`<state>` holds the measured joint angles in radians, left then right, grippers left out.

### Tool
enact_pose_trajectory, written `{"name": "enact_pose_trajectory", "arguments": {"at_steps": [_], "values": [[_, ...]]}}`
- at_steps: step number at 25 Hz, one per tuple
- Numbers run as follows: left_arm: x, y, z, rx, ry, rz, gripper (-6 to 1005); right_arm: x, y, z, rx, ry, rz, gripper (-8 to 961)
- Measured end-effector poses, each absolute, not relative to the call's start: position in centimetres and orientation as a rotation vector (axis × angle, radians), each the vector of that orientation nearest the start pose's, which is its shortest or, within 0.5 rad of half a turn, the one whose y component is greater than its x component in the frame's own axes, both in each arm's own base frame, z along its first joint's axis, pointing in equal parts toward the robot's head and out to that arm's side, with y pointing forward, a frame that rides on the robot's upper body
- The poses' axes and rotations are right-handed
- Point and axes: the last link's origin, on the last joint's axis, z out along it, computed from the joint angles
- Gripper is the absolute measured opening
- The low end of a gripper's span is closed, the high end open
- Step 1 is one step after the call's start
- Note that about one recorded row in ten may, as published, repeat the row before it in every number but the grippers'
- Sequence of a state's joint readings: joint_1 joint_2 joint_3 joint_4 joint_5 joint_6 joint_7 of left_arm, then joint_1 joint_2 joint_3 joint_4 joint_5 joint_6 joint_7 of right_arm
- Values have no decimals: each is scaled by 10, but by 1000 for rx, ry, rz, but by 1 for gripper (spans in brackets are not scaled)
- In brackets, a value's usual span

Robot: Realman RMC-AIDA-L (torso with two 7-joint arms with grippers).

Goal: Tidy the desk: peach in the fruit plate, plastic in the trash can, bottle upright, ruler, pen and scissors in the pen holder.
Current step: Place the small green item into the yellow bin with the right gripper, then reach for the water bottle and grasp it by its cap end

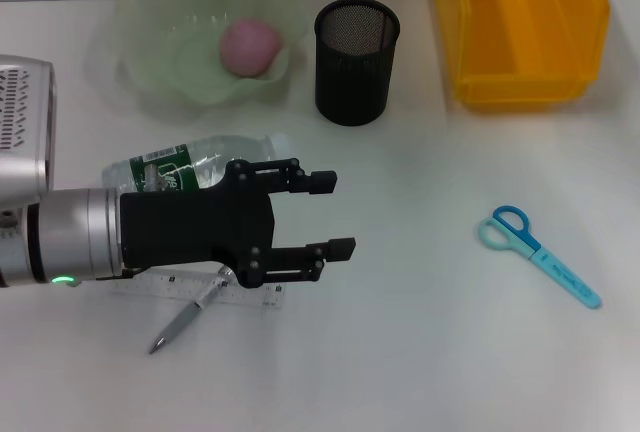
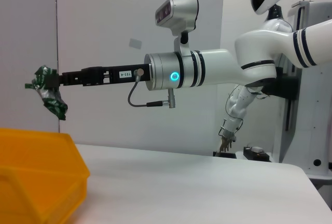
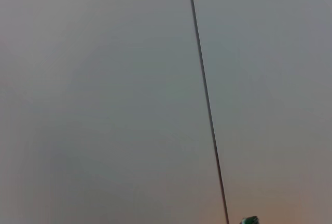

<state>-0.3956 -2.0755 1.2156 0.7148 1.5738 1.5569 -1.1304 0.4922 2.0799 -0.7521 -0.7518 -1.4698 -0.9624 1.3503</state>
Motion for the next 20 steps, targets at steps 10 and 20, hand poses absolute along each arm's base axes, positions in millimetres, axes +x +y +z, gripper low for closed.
{"name": "enact_pose_trajectory", "arguments": {"at_steps": [10,20], "values": [[-229,292,-36,-2867,-172,-866,708,276,409,72,-1952,666,767,343],[-229,292,-36,-2865,-173,-864,708,271,379,68,-2065,627,897,589]]}}
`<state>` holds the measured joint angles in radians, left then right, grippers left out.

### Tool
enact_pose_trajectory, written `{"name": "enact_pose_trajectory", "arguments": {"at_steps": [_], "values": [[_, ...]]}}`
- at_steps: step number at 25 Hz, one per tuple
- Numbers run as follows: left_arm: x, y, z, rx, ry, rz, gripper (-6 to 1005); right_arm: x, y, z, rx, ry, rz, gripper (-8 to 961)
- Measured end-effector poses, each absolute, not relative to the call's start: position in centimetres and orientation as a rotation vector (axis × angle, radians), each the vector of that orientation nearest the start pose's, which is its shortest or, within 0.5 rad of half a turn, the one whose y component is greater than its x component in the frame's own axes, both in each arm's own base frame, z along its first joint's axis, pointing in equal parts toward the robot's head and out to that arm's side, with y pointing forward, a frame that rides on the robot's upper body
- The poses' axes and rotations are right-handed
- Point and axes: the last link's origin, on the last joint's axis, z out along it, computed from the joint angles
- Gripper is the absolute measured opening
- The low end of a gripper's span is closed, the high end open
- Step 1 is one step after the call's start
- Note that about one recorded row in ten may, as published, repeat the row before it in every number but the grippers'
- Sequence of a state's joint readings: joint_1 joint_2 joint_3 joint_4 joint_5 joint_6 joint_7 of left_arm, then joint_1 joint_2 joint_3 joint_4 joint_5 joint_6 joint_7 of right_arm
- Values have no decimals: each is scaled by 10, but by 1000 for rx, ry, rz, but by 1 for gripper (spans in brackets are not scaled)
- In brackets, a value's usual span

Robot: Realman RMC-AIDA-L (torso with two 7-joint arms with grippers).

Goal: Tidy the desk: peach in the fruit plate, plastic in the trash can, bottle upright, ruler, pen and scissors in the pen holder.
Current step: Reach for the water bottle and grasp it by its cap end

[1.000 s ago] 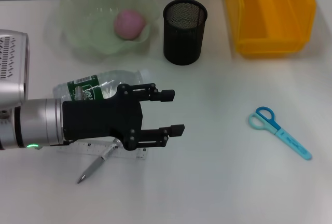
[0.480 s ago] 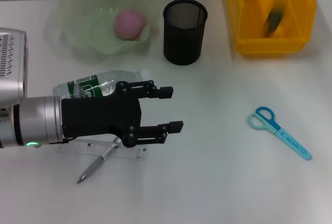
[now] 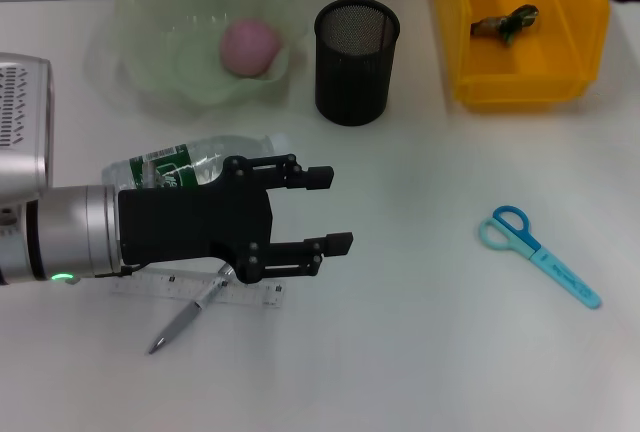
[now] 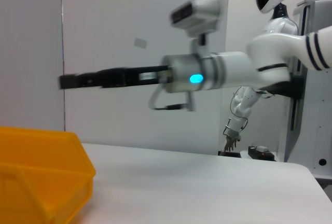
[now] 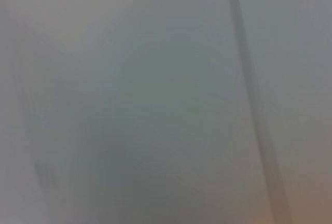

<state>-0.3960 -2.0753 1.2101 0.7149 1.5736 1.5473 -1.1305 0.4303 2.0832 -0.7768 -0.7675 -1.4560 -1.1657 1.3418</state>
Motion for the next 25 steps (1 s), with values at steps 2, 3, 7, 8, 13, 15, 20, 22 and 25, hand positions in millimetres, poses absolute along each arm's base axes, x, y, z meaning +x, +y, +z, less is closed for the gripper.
{"name": "enact_pose_trajectory", "arguments": {"at_steps": [2,3,7,8,13,15,20,22,25], "values": [[-229,292,-36,-2863,-175,-867,708,269,367,66,-2108,596,947,592],[-229,292,-35,-2854,-180,-878,708,268,344,64,-2168,549,1041,594],[-229,293,-33,-2832,-189,-902,708,274,314,61,-2213,521,1134,593],[-228,293,-32,-2825,-192,-910,708,279,295,56,-2239,512,1177,593],[-230,293,-33,-2818,-211,-917,708,291,243,37,-2264,425,1287,593],[-230,293,-33,-2817,-214,-916,708,297,229,30,-2242,402,1300,593],[-230,295,-35,-2814,-225,-912,708,308,221,27,-2172,476,1292,593],[-230,295,-35,-2814,-227,-911,708,308,221,28,-2164,482,1293,593],[-230,296,-36,-2815,-235,-906,709,310,221,30,-2154,488,1293,593]]}}
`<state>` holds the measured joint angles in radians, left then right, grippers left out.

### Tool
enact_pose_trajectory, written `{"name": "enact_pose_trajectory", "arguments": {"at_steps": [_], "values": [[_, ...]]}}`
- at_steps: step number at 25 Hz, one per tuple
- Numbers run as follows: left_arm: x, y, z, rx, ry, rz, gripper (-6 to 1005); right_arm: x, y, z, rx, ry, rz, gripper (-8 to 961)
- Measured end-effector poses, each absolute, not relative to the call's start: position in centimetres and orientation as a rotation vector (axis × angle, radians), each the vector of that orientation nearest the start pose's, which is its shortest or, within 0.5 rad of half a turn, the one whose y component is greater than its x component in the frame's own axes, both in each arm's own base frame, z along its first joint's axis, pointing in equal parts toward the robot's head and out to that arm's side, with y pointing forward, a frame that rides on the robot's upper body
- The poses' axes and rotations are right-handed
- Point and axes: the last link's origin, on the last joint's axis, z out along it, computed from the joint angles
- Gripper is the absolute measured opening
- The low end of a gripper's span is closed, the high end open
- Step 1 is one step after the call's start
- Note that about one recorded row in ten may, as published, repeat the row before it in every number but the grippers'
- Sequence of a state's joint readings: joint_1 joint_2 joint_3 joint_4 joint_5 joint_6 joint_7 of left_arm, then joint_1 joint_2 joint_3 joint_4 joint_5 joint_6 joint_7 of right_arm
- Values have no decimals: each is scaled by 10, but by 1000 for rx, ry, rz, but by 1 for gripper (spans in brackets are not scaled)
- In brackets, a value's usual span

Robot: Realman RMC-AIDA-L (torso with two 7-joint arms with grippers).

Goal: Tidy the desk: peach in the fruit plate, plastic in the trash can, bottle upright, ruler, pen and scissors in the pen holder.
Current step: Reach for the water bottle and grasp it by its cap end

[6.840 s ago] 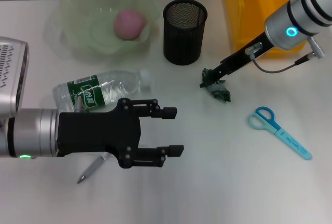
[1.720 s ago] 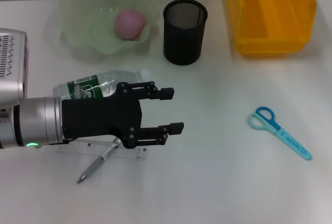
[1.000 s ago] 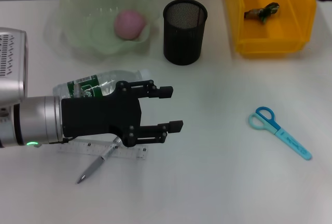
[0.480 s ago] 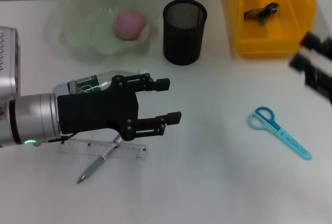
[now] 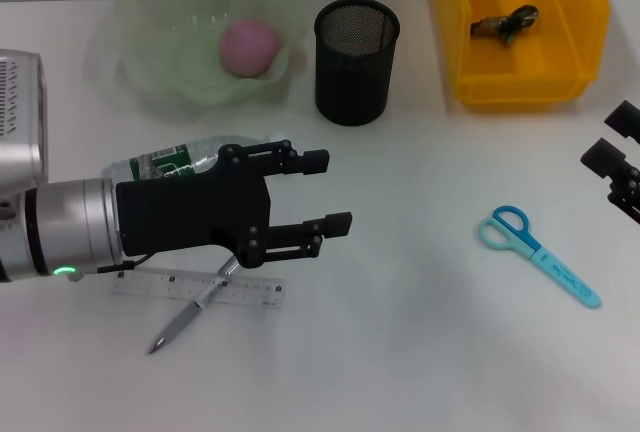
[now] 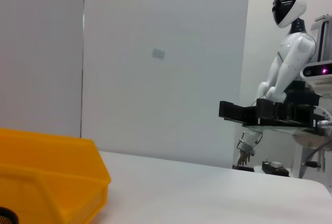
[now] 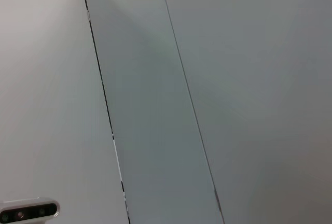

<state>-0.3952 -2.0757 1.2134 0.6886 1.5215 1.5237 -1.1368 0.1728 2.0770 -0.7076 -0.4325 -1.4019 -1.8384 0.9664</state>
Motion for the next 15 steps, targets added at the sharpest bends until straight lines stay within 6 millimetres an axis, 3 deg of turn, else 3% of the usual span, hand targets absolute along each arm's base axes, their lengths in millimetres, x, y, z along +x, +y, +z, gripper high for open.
{"name": "enact_pose_trajectory", "arguments": {"at_steps": [4,9,14,15], "values": [[-226,299,-33,-2783,-241,-941,709,309,222,29,-2153,489,1297,593],[-213,320,-15,-2679,-247,-961,709,307,225,27,-2165,502,1306,594],[-182,346,5,-2716,-341,-782,709,307,228,26,-2165,540,1310,594],[-170,356,8,-2741,-378,-660,709,307,228,25,-2163,550,1313,594]]}}
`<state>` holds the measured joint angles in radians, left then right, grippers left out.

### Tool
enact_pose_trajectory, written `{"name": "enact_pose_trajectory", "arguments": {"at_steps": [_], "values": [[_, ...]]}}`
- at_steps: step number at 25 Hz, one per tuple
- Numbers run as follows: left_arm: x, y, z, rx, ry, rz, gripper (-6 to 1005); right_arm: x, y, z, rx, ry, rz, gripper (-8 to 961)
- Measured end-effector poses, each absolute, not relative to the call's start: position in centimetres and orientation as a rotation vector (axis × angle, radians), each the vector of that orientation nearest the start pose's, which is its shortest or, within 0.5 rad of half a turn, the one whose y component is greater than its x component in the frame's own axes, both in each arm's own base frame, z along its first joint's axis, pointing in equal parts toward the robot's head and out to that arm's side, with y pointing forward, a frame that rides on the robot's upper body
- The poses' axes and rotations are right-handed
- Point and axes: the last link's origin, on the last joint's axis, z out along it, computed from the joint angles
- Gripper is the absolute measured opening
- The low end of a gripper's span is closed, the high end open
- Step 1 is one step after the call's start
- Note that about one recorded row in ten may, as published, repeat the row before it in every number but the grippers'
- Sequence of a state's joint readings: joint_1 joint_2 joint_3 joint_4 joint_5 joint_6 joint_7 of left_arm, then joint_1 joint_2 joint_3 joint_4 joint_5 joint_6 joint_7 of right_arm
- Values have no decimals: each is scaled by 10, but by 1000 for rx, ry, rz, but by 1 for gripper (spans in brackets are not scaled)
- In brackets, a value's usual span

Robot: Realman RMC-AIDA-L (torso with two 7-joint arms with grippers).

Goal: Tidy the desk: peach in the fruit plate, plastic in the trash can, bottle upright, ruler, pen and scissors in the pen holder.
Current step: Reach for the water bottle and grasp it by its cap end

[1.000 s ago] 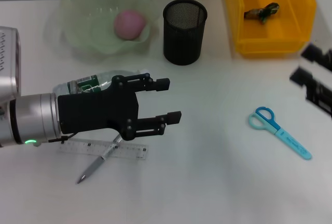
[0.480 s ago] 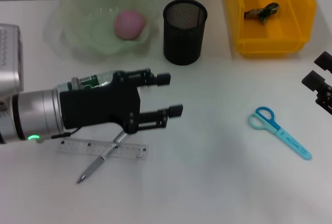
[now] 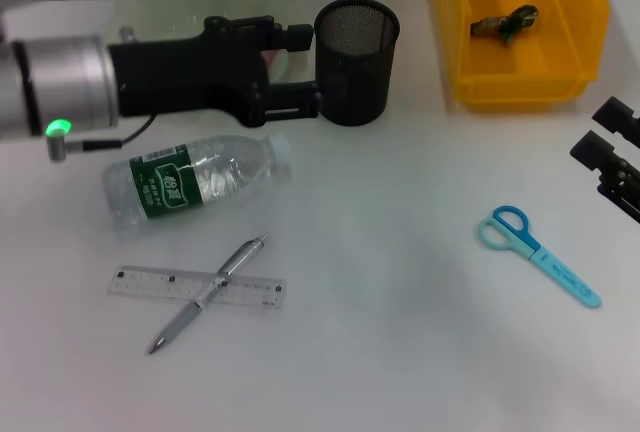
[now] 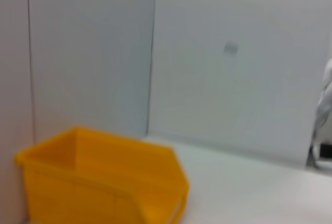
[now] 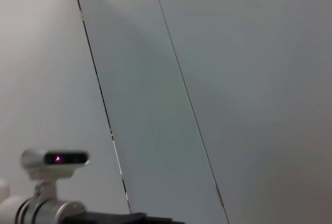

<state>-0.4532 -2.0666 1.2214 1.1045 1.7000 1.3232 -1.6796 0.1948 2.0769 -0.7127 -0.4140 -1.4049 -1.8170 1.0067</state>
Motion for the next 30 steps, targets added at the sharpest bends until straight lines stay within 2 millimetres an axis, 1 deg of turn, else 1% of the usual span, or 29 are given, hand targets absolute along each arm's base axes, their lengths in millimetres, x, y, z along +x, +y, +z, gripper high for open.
{"name": "enact_pose_trajectory", "arguments": {"at_steps": [1,3,6,7,8,9,10,11,14,15,16,17,18,19,20,30], "values": [[-170,356,8,-2741,-378,-660,709,307,228,25,-2163,550,1313,594],[-159,366,7,-2780,-417,-512,709,308,227,24,-2160,562,1320,594],[-144,376,1,-2832,-429,-260,709,308,227,23,-2156,570,1324,594],[-141,379,-3,-2838,-432,-155,710,308,227,23,-2155,571,1325,594],[-137,382,-9,-2836,-424,-14,710,308,227,22,-2154,573,1326,594],[-137,382,-9,-2836,-424,-14,711,308,227,22,-2154,574,1327,594],[-135,384,-13,-2835,-413,41,711,307,228,22,-2154,577,1330,594],[-132,387,-20,-2817,-383,177,712,307,228,22,-2154,577,1330,594],[-132,387,-20,-2817,-383,177,713,307,228,22,-2158,582,1333,594],[-126,390,-31,-2766,-319,352,713,306,229,21,-2161,581,1336,594],[-126,390,-31,-2766,-319,352,714,306,229,21,-2161,581,1336,594],[-124,394,-34,-2722,-314,423,714,306,229,21,-2162,582,1336,593],[-124,394,-34,-2722,-314,423,714,306,229,21,-2163,581,1337,593],[-123,396,-38,-2692,-319,480,715,306,230,21,-2163,581,1337,593],[-123,396,-41,-2688,-317,501,715,305,230,21,-2163,581,1337,593],[-131,396,-54,-2680,-326,554,719,303,233,21,-2170,572,1343,593]]}}
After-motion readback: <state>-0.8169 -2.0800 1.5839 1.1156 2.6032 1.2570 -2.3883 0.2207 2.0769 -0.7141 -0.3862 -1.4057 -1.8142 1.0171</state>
